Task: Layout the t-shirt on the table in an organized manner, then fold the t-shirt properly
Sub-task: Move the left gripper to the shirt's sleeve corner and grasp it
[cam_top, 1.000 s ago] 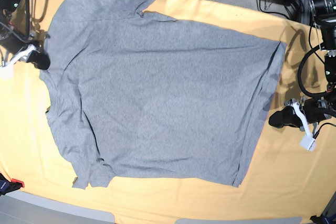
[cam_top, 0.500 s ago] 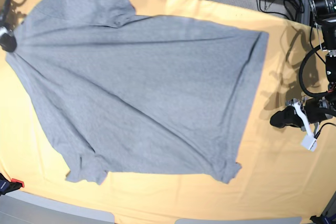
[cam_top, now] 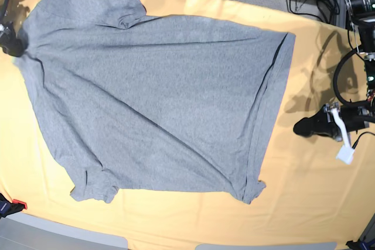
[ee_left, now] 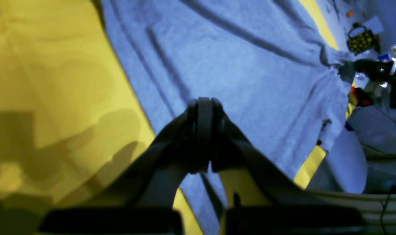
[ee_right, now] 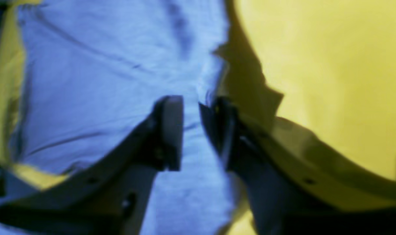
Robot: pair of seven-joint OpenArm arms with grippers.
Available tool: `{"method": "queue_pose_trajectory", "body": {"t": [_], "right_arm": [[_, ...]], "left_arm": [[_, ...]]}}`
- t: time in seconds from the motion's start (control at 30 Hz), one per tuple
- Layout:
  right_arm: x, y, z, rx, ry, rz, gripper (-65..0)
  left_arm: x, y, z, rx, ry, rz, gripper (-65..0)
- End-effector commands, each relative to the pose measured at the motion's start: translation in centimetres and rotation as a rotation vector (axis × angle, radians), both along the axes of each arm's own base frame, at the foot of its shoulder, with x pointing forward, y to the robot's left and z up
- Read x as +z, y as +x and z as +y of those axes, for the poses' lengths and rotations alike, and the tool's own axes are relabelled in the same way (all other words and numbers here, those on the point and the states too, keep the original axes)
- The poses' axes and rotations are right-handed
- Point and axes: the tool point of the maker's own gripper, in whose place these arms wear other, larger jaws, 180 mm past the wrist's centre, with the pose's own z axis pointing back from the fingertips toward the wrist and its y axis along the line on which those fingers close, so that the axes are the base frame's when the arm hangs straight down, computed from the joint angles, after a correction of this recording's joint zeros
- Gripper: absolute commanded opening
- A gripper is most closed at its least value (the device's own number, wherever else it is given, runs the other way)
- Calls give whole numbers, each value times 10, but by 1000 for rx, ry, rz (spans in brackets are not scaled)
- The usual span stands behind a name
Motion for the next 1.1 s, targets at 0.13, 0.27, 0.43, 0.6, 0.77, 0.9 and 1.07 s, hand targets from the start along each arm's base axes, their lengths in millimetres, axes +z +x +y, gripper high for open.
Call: {"method": "queue_pose_trajectory", "body": {"t": [0.13, 0.27, 0.43, 0.6, 0.77, 0.9, 1.07], "right_arm": [[19, 8, -4, 12, -20, -64, -423], [19, 8, -4, 12, -20, -64, -423], [19, 8, -4, 12, -20, -64, -423], [19, 8, -4, 12, -20, -64, -423], [19, 8, -4, 12, -20, -64, -423], [19, 8, -4, 12, -20, -64, -423], [19, 8, -4, 12, -20, -64, -423]], "left_arm": [[19, -7, 22, 66, -15, -73, -650], [16, -31, 34, 106, 5, -84, -650], [2, -73, 34, 109, 51, -62, -650], [-19, -111, 29, 109, 67, 10, -650], [-46, -132, 20, 133, 40, 89, -420], [-77, -146, 21, 183, 101, 196, -223], [-90, -151, 18, 210, 111, 239, -223]]}}
